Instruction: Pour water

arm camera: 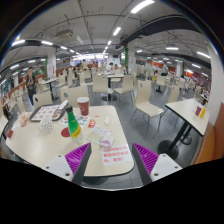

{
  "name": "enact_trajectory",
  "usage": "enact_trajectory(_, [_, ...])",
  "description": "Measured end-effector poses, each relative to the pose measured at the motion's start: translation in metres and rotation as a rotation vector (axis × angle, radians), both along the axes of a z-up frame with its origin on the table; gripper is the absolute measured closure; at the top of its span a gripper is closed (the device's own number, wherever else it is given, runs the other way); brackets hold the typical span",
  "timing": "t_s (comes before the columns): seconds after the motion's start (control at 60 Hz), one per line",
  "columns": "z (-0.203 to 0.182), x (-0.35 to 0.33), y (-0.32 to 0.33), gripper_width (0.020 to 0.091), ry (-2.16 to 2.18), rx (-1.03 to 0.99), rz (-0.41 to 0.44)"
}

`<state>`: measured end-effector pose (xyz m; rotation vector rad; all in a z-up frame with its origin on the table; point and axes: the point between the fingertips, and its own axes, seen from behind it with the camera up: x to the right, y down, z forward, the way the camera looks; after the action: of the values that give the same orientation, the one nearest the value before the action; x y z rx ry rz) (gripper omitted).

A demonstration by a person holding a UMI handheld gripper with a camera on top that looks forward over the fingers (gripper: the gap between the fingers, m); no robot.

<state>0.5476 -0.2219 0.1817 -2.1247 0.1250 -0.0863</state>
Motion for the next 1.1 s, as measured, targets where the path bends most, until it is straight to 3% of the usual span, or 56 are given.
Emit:
enact_trajectory(0.267, [-0.024, -0.001, 0.013, 0.0267, 0.005, 0.004, -0.005])
enact_trajectory(0.45, [-0.044, -0.082, 0.034, 0.0265, 0.019, 0.113, 0.150])
enact_trajectory(0.517, [-0.069, -0.119, 0.063, 0.0267, 0.062, 0.131, 0.167])
enact_trajectory(0.65, [-0.098, -0.157, 0.137, 0.0268, 0.072, 0.171, 0.157])
enact_trajectory(0.817, [-0.108, -0.148, 0.217, 0.0267, 0.055, 0.241, 0.050])
enact_trajectory(0.85, [-0.108, -0.150, 0.228, 0.0313, 0.058, 0.263, 0.045])
enact_trajectory(0.867, [-0.111, -0.152, 0.234, 0.0383, 0.054, 0.268, 0.049])
enact_trajectory(0.883, [-0.117, -0.153, 0.238, 0.0560, 0.045, 0.260, 0.052])
enact_trajectory(0.9, [-0.123, -0.152, 0.240, 0.0593, 0.028, 0.249, 0.048])
enact_trajectory(1.017, [-0.115, -0.152, 0.254, 0.0667, 0.023, 0.296, -0.020])
enact_trajectory(1.1, [-0.121, -0.158, 0.257, 0.0743, -0.032, 0.224, 0.004])
